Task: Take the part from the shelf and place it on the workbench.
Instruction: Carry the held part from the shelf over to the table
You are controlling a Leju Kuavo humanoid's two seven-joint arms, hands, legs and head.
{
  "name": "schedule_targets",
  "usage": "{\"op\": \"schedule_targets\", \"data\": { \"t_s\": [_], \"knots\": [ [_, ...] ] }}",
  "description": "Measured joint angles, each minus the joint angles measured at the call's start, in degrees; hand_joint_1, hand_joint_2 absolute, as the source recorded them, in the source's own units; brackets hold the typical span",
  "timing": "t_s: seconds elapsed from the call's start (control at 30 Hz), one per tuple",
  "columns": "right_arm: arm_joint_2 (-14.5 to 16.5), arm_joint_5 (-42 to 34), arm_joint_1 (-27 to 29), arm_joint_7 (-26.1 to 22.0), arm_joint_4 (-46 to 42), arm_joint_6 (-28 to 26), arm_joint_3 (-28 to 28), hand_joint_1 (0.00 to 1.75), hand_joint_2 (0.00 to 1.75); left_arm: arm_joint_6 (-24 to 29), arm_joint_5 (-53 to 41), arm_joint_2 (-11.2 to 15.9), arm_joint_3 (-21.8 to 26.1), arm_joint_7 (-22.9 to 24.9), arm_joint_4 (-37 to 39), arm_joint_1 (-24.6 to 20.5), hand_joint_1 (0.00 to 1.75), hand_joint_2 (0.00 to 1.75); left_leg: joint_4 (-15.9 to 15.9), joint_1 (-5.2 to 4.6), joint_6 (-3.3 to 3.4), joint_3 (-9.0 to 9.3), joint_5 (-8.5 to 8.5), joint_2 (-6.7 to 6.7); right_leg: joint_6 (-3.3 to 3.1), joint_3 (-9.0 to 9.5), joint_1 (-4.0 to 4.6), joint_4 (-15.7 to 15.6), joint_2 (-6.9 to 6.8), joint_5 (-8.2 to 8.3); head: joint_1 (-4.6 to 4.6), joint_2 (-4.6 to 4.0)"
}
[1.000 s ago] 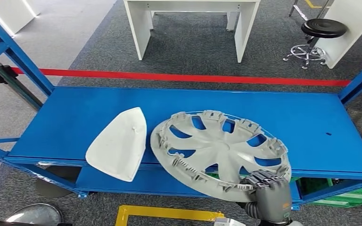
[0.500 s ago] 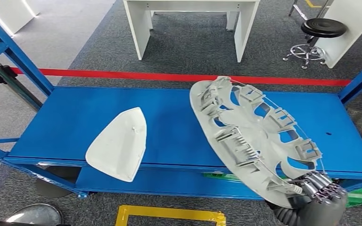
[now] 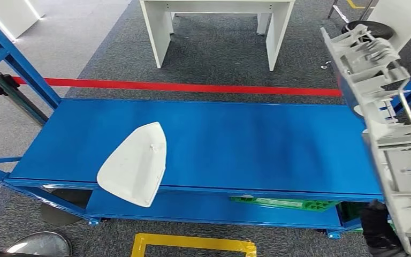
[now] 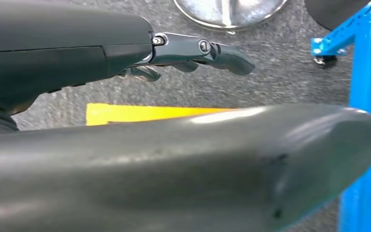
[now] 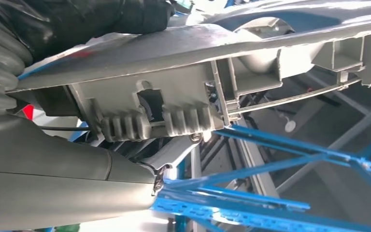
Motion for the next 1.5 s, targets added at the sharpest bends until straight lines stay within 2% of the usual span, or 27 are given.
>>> {"op": "schedule_targets", "data": {
  "t_s": [0.2,0.87,0.93,1.0,1.07,1.13,1.17,1.2,1.23,1.3,1.33,1.37,1.4,1.47,1.5],
  "knots": [
    [0.22,-1.97,0.09,0.01,-3.58,0.02,-0.72,1.75,1.75,-4.55,0.9,-0.02,0.15,-2.32,-0.02,0.07,0.0,0.0,0.0,0.0,0.0,0.01,0.0,0.0,0.0,0.01,0.0,0.0,0.0,0.0,0.0,0.0],
    [0.97,-4.37,1.53,0.02,-5.32,0.08,-1.88,1.75,1.75,-6.2,3.45,-0.64,-0.22,-2.41,-0.02,0.36,0.0,0.0,0.0,0.0,0.0,0.0,-0.01,0.0,0.0,0.0,0.0,0.0,0.01,0.0,0.0,0.0],
    [0.86,-4.87,1.82,0.04,-5.16,0.08,-1.92,1.75,1.75,-6.13,3.77,-0.62,-0.4,-2.43,-0.02,0.47,0.0,0.0,0.01,-0.14,0.4,-0.03,0.03,-0.01,0.38,0.15,-0.26,-0.45,-0.05,0.33,-0.03,0.0],
    [0.81,-3.44,2.16,0.06,-4.67,0.08,-1.73,1.75,1.75,-5.98,3.69,-0.7,-0.46,-2.46,-0.02,0.56,0.0,0.0,-1.68,-0.03,1.28,0.78,0.97,0.12,0.89,0.39,-0.39,-1.07,-0.04,0.48,-0.15,0.0],
    [0.76,-1.35,2.43,0.01,-3.73,0.08,-1.23,1.75,1.75,-5.95,3.28,-0.88,-0.46,-2.47,-0.02,0.58,0.0,0.0,-3.87,0.35,1.98,1.83,2.18,0.38,1.16,-0.72,-0.33,1.35,0.14,-1.39,-0.03,0.0],
    [0.61,-0.49,2.48,-0.07,-2.67,0.07,-0.75,1.75,1.75,-6.1,2.91,-0.96,-0.46,-2.46,-0.02,0.61,0.0,0.0,-4.31,0.59,2.11,2.02,2.44,0.56,1.64,-3.9,-0.65,8.12,0.25,-4.7,0.18,0.0],
    [0.5,-0.4,2.5,-0.07,-2.14,0.06,-0.53,1.75,1.75,-6.26,2.9,-0.99,-0.49,-2.46,-0.02,0.62,0.0,0.0,-4.23,0.72,2.0,1.99,2.38,0.58,1.98,-5.48,-0.89,11.39,0.25,-5.77,0.17,0.0],
    [0.39,-0.4,2.54,-0.03,-1.53,0.06,-0.32,1.75,1.75,-6.44,3.04,-1.04,-0.6,-2.46,-0.02,0.64,0.0,0.0,-4.03,0.94,1.75,1.98,2.23,0.58,2.39,-6.32,-1.19,13.03,0.22,-5.78,0.17,0.0],
    [0.28,-0.42,2.56,0.02,-0.89,0.06,-0.12,1.75,1.75,-6.61,3.35,-1.1,-0.79,-2.46,-0.02,0.68,0.0,0.0,-3.69,1.28,1.34,1.95,1.98,0.56,2.86,-6.14,-1.52,12.56,0.16,-4.72,0.16,0.0],
    [0.03,-0.57,2.39,0.06,0.36,0.06,0.27,1.75,1.75,-6.7,3.98,-1.15,-1.36,-2.45,-0.02,0.82,0.0,0.0,-2.19,2.15,-0.08,1.75,1.0,0.46,4.09,-3.24,-2.18,6.63,-0.04,-1.36,0.21,0.0],
    [-0.1,-0.66,2.2,0.04,0.9,0.06,0.45,1.75,1.75,-6.6,4.21,-1.0,-1.56,-2.45,-0.03,0.86,0.0,0.0,-1.08,2.4,-0.92,1.43,0.34,0.43,4.44,-1.84,-2.32,3.96,-0.07,-0.56,0.5,0.0],
    [-0.24,-0.75,2.06,0.01,1.38,0.06,0.68,1.75,1.75,-6.44,4.33,-0.9,-1.72,-2.45,-0.03,0.88,0.0,0.0,0.0,2.45,-1.64,0.94,-0.17,0.4,4.15,-1.11,-2.37,2.57,0.0,-0.46,0.69,0.0],
    [-0.36,-0.84,1.98,0.0,1.8,0.06,0.87,1.75,1.75,-6.26,4.42,-0.83,-1.78,-2.45,-0.03,0.89,0.0,0.0,0.78,2.34,-2.15,0.52,-0.49,0.39,3.62,-1.14,-2.27,2.63,0.12,-1.08,0.64,0.0],
    [-0.49,-0.92,2.05,0.03,2.53,0.06,1.18,1.75,1.75,-6.02,4.51,-0.9,-1.85,-2.46,-0.01,0.95,0.0,0.0,1.4,2.23,-2.62,-0.05,-0.63,0.39,2.05,-1.85,-2.21,3.72,0.32,-1.34,0.07,0.0],
    [-0.51,-0.94,2.08,0.07,2.81,0.06,1.25,1.75,1.75,-5.98,4.51,-0.94,-1.86,-2.46,0.0,0.98,0.0,0.0,1.64,2.31,-2.73,-0.16,-0.97,0.33,1.63,-2.12,-2.16,4.0,0.33,-1.36,-0.32,0.0]
  ]
}}
